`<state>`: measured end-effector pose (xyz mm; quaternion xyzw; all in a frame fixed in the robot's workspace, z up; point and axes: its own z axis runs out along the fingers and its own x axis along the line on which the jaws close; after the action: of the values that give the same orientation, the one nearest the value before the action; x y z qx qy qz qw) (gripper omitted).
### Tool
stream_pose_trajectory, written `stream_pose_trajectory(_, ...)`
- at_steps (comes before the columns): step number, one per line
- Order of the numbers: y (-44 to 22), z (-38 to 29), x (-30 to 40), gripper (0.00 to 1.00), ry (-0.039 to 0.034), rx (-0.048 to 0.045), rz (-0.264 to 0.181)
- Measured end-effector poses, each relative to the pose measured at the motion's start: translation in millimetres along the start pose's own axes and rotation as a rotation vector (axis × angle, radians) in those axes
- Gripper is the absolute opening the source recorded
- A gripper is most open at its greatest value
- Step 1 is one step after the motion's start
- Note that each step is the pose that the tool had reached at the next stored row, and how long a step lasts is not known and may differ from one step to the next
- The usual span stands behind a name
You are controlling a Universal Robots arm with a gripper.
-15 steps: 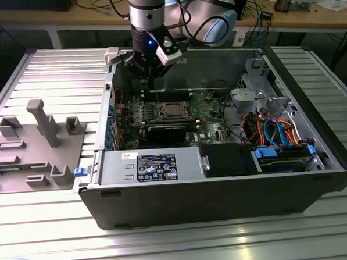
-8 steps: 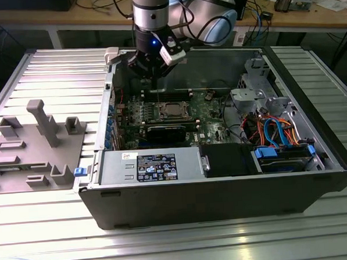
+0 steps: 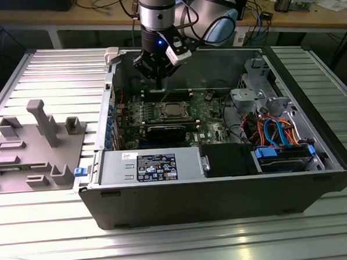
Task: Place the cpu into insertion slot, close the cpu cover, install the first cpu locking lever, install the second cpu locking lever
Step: 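Install the first cpu locking lever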
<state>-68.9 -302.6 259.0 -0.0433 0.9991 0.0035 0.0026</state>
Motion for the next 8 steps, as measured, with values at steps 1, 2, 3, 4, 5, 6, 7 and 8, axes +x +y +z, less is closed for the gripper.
stream_pose_trajectory(1,-0.1,0.3,-0.7,0.11,0.0003,0.0,0.002)
stream_pose_trajectory(2,-0.2,1.0,-1.5,0.11,0.0005,0.0002,0.008)
stream_pose_trajectory(3,-0.2,1.7,-2.0,0.11,0.0005,0.0002,0.013)
stream_pose_trajectory(4,-0.3,3.2,-2.8,0.11,0.0005,0.0002,0.02)
stream_pose_trajectory(5,-0.2,6.4,-3.8,0.11,0.0013,0.0001,0.024)
stream_pose_trajectory(6,0.0,8.0,-3.8,0.11,0.0015,0.0001,0.024)
stream_pose_trajectory(7,0.2,9.8,-3.9,0.11,0.0015,0.0001,0.024)
stream_pose_trajectory(8,0.6,12.2,-4.1,0.11,0.0017,0.0001,0.024)
